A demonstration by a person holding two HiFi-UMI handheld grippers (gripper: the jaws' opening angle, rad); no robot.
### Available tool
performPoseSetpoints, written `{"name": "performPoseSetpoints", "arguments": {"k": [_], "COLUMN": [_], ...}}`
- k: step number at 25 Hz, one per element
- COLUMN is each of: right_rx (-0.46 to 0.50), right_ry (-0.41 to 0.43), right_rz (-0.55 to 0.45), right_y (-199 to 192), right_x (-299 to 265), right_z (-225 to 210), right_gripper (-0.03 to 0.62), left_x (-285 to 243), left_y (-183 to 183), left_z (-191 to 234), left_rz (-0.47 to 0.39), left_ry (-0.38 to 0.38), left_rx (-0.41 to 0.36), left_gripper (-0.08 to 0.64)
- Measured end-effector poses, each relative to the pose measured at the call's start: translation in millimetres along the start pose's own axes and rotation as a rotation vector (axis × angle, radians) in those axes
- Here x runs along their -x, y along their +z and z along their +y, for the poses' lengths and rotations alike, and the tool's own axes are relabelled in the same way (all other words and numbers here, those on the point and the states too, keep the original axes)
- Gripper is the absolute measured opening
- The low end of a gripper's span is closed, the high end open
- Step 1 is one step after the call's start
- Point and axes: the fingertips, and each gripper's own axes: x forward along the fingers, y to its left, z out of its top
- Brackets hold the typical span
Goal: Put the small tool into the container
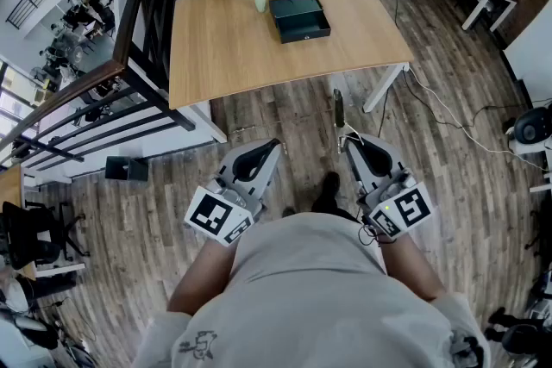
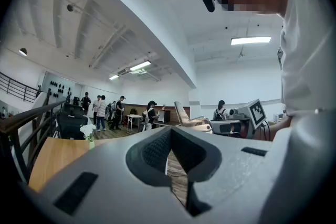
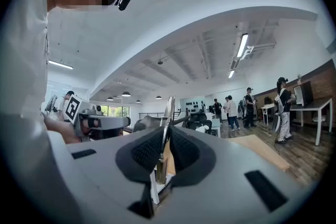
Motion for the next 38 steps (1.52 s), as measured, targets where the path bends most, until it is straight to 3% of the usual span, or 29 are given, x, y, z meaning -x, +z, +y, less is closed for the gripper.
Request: {"name": "performPoseSetpoints", "arguments": {"k": [22, 38], "right_rx": [-0.033, -0.06], "right_ry": [0.031, 0.076], "right_rz": [0.026, 0.042], "right_y": [-12, -21], "right_x": [-32, -75], "right_z": [-39, -152], "right_gripper": [0.035, 0.035], "left_x": [-39, -149], "left_y": [-16, -35], "left_z": [31, 71], "left_rz": [0.038, 0.083], "left_ry": [0.024, 0.048], "left_rx": [0.044, 0.053], "left_gripper": [0.005, 0.005]}}
